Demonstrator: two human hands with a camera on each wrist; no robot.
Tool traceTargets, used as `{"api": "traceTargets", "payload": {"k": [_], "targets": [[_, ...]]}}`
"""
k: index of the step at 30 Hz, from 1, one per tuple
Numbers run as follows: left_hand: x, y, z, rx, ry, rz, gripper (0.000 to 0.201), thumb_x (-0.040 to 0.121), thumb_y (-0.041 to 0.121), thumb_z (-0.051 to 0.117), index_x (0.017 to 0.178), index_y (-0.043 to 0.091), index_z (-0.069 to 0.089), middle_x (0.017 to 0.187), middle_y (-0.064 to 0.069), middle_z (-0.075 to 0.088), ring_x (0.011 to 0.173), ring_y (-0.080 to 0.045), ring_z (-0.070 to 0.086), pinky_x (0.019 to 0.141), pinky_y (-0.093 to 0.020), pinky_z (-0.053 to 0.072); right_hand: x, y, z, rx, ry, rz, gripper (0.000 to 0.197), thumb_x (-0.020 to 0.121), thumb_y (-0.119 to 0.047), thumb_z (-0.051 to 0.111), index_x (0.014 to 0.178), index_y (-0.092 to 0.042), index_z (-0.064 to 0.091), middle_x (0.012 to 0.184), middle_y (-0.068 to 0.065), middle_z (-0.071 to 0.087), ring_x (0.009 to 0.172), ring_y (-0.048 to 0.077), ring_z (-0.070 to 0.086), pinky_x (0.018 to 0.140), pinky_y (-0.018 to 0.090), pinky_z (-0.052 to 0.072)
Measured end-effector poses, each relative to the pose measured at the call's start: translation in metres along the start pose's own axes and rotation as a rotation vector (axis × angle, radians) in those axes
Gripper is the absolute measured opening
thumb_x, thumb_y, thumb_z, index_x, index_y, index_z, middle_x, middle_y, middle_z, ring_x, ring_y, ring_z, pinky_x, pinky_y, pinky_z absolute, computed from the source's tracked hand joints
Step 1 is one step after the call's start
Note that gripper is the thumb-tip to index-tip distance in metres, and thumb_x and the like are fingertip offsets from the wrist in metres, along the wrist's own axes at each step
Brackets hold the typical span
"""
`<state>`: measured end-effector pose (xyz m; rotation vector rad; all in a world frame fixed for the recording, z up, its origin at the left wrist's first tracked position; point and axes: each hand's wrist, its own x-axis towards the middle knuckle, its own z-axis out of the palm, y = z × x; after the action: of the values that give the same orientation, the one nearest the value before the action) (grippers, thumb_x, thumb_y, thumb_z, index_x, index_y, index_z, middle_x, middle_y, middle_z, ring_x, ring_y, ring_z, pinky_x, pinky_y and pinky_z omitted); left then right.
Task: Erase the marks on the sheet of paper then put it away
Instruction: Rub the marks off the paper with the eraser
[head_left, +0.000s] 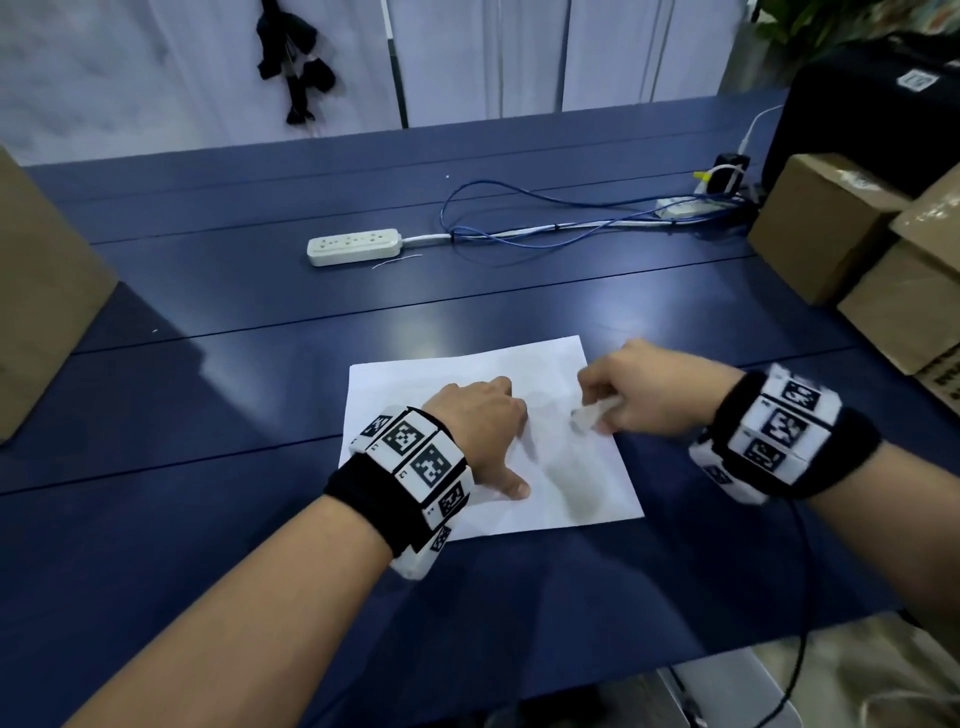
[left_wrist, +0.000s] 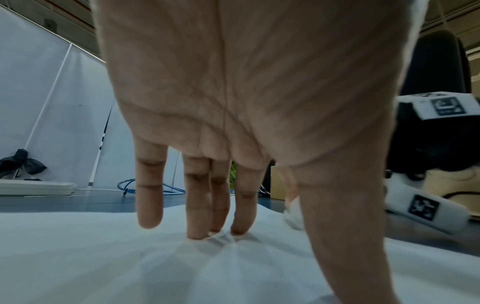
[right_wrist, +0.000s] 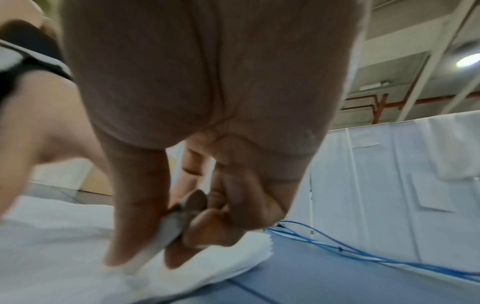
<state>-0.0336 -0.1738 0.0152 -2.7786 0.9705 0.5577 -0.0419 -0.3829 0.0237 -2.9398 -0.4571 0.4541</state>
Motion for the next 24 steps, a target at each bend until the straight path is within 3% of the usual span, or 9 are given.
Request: {"api": "traceTargets", "payload": {"k": [3,5,8,11,13,15,17,20,24], "targets": [[0.002,-0.001,0.002,0.003,-0.004,-0.003,0.072,0.073,0.064,0.072,0.127,0.021,0.054,0.121,0.0,0.047,0.106,-0.021,0.053,0.085,-0.034,0.041,-0.028,-0.016,0.01,0.13,-0.232,-0.157,0.017,0.074,-0.021,0.073,0.084,-0.029,0.062,0.08,-0.012,0.065,0.076,0.004,0.057,0.07,0.026,0.05],[0.003,0.0,0.001,0.009,-0.005,-0.004,0.073,0.072,0.065,0.072,0.127,0.02,0.054,0.12,0.0,0.046,0.106,-0.021,0.053,0.085,-0.035,0.042,-0.034,-0.022,0.014,0.137,-0.304,-0.21,0.02,0.072,-0.018,0.073,0.085,-0.029,0.063,0.075,-0.013,0.064,0.072,0.003,0.057,0.069,0.026,0.05],[0.003,0.001,0.0,0.011,-0.014,0.0,0.073,0.073,0.064,0.072,0.128,0.021,0.053,0.121,0.001,0.047,0.106,-0.021,0.053,0.084,-0.034,0.04,-0.012,-0.011,0.005,0.062,-0.162,-0.084,0.018,0.075,-0.024,0.073,0.089,-0.029,0.064,0.072,-0.013,0.057,0.075,0.01,0.054,0.068,0.029,0.047],[0.001,0.002,-0.001,0.008,-0.009,0.002,0.075,0.073,0.064,0.072,0.132,0.022,0.051,0.123,0.001,0.047,0.107,-0.021,0.054,0.084,-0.033,0.042,0.001,0.002,-0.002,0.041,-0.017,0.021,0.015,0.079,-0.029,0.071,0.09,-0.027,0.061,0.08,-0.012,0.057,0.082,0.015,0.052,0.069,0.029,0.044],[0.001,0.001,0.0,0.01,-0.007,-0.004,0.073,0.073,0.063,0.072,0.129,0.021,0.053,0.122,0.001,0.047,0.105,-0.021,0.054,0.083,-0.033,0.043,-0.009,0.001,0.003,0.064,-0.053,-0.021,0.014,0.078,-0.028,0.071,0.086,-0.029,0.059,0.082,-0.013,0.058,0.081,0.012,0.054,0.071,0.029,0.046],[0.003,0.0,0.001,0.013,-0.01,-0.009,0.07,0.073,0.063,0.073,0.125,0.02,0.054,0.121,0.0,0.047,0.103,-0.021,0.054,0.08,-0.033,0.042,-0.027,-0.01,0.011,0.095,-0.186,-0.135,0.016,0.076,-0.025,0.071,0.086,-0.032,0.06,0.078,-0.017,0.06,0.073,0.0,0.054,0.068,0.023,0.045],[0.004,0.0,0.001,0.018,-0.011,-0.007,0.07,0.073,0.064,0.072,0.124,0.02,0.055,0.12,0.0,0.047,0.101,-0.021,0.054,0.079,-0.033,0.042,-0.034,-0.016,0.016,0.115,-0.265,-0.186,0.018,0.075,-0.024,0.072,0.087,-0.033,0.061,0.079,-0.015,0.063,0.073,-0.002,0.055,0.067,0.023,0.046],[0.005,0.001,0.001,0.015,-0.004,-0.003,0.072,0.073,0.063,0.072,0.128,0.021,0.053,0.122,0.0,0.047,0.105,-0.021,0.054,0.079,-0.031,0.038,-0.014,-0.007,0.007,0.047,-0.127,-0.042,0.017,0.077,-0.029,0.072,0.088,-0.032,0.06,0.078,-0.012,0.057,0.081,0.012,0.055,0.072,0.032,0.05],[0.004,-0.001,0.003,0.014,0.02,-0.003,0.074,0.073,0.064,0.072,0.129,0.021,0.053,0.121,0.001,0.048,0.105,-0.021,0.055,0.079,-0.031,0.038,-0.003,0.005,-0.001,0.008,-0.004,0.053,0.017,0.081,-0.03,0.069,0.08,-0.03,0.052,0.077,-0.012,0.054,0.082,0.017,0.053,0.068,0.031,0.046]]}}
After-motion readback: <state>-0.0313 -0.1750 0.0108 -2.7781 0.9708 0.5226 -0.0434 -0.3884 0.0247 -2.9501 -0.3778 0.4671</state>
